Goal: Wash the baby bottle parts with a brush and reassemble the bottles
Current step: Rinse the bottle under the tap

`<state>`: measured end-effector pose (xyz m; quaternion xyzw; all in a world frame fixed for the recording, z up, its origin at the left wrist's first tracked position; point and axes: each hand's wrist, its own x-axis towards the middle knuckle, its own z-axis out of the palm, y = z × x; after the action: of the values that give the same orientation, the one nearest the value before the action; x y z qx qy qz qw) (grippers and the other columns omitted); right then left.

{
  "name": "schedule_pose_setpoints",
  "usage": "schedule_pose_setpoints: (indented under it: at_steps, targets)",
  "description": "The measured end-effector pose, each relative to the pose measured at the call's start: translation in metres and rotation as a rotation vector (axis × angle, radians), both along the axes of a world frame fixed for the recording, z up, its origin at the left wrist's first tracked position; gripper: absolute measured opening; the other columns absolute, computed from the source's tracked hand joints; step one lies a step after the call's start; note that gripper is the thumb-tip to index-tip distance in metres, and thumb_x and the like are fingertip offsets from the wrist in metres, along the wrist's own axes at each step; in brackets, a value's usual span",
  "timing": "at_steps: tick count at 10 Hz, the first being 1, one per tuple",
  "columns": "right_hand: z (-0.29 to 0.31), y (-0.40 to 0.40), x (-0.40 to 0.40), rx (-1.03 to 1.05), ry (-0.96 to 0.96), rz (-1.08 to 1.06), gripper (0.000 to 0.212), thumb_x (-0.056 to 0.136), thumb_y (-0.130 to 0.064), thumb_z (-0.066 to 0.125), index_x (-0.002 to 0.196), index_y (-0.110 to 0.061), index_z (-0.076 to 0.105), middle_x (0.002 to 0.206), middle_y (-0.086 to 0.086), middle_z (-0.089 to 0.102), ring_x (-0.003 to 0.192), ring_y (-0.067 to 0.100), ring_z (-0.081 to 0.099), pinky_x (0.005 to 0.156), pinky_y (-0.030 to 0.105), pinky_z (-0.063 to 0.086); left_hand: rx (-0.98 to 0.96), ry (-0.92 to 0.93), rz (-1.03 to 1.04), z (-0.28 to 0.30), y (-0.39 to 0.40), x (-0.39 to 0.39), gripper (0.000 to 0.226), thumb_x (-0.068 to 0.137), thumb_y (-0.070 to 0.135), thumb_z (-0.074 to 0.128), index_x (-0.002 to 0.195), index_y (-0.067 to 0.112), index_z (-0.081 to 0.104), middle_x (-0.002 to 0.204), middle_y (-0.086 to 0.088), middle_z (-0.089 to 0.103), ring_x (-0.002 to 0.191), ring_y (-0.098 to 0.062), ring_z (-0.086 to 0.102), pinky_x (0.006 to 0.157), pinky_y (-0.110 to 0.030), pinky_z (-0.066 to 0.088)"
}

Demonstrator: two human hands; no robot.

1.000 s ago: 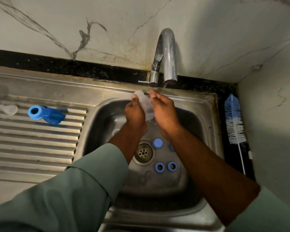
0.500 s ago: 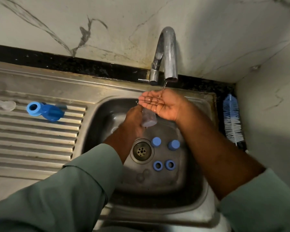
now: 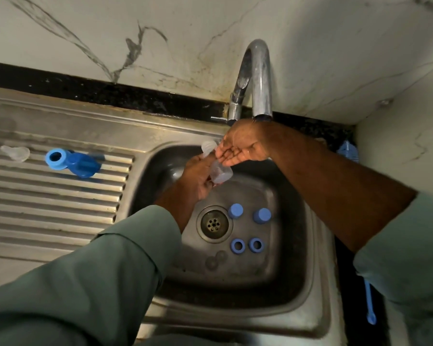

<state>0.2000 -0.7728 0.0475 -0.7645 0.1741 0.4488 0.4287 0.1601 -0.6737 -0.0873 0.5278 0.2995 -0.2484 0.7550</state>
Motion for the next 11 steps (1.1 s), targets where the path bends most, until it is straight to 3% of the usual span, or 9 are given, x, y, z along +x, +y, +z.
schedule_pose_setpoints:
  at_steps: [1,2,4,5,6,8,9,10,11]
  targets:
    - [0.0,-0.003,-0.002,0.002,-0.02,0.013,0.03,0.097,0.001,0.044,0.124,0.011,0.052,0.093,0.016,0.061,0.101,0.024,0.059,0.101,0.032,0.046,0.045,0.028,0.059,-0.006,0.0,-0.002,0.04,0.086,0.024,0.073,0.121,0.013,0.059,0.114,-0.013,0.068,0.095,-0.026,0.065,0.084,-0.046,0.056]
    - [-0.002,-0.008,-0.003,0.016,-0.061,-0.014,0.028,0.097,0.002,0.045,0.121,0.012,0.054,0.12,0.024,0.061,0.113,0.028,0.06,0.093,0.032,0.05,-0.004,0.075,0.001,-0.003,-0.001,-0.005,0.032,0.093,0.039,0.06,0.114,0.015,0.064,0.105,-0.009,0.069,0.084,-0.023,0.063,0.06,-0.029,0.05]
    - [-0.002,-0.008,-0.004,0.007,-0.059,-0.004,0.027,0.098,0.001,0.044,0.12,0.012,0.055,0.128,0.025,0.056,0.119,0.029,0.057,0.099,0.033,0.048,-0.447,0.153,0.051,-0.002,-0.003,-0.01,0.032,0.091,0.037,0.037,0.072,0.016,0.051,0.054,0.003,0.045,0.042,-0.01,0.041,0.041,-0.017,0.025]
    - [-0.002,-0.007,-0.004,-0.005,-0.044,0.034,0.027,0.096,0.003,0.046,0.12,0.012,0.055,0.126,0.025,0.057,0.118,0.028,0.058,0.101,0.031,0.046,-0.349,0.077,0.029,0.002,-0.008,-0.012,0.033,0.094,0.042,0.031,0.071,0.021,0.042,0.049,0.006,0.035,0.036,-0.008,0.03,0.039,-0.014,0.02]
    - [0.0,-0.007,-0.003,-0.01,-0.073,0.057,0.027,0.096,0.004,0.047,0.12,0.011,0.056,0.126,0.021,0.058,0.115,0.025,0.059,0.099,0.027,0.047,-0.016,0.057,-0.061,0.002,-0.013,-0.01,0.035,0.092,0.058,0.044,0.089,0.025,0.055,0.069,0.004,0.059,0.055,-0.013,0.055,0.049,-0.026,0.049]
    - [-0.012,-0.027,-0.002,0.0,-0.289,0.153,0.029,0.083,0.012,0.059,0.112,0.013,0.058,0.115,0.027,0.062,0.071,0.016,0.06,0.07,0.024,0.055,0.113,0.023,-0.016,-0.005,-0.016,-0.01,0.041,0.095,0.05,0.056,0.114,0.014,0.062,0.108,-0.008,0.067,0.098,-0.026,0.066,0.092,-0.046,0.054]
    - [-0.016,-0.026,-0.004,-0.125,-0.397,0.29,0.024,0.079,0.006,0.066,0.102,0.011,0.063,0.098,0.017,0.065,0.07,0.018,0.062,0.066,0.022,0.057,-0.082,-0.045,0.095,-0.004,-0.012,-0.011,0.041,0.098,0.044,0.054,0.125,0.013,0.06,0.112,-0.01,0.068,0.093,-0.023,0.068,0.076,-0.036,0.059]
    - [-0.031,-0.026,-0.01,-0.148,-0.558,0.161,0.014,0.074,0.001,0.073,0.088,0.003,0.071,0.091,0.014,0.072,0.085,0.028,0.07,0.083,0.041,0.058,-0.156,-0.087,0.153,-0.002,-0.009,-0.011,0.04,0.102,0.036,0.049,0.13,0.009,0.055,0.114,-0.011,0.068,0.094,-0.022,0.069,0.072,-0.034,0.06]
    - [-0.05,-0.03,-0.019,-0.094,-0.678,0.002,0.014,0.081,0.002,0.068,0.093,-0.002,0.073,0.094,0.01,0.073,0.091,0.021,0.069,0.088,0.037,0.056,-0.176,-0.104,0.21,0.002,-0.009,-0.009,0.042,0.103,0.03,0.048,0.135,0.004,0.05,0.117,-0.016,0.065,0.091,-0.022,0.068,0.068,-0.032,0.059]
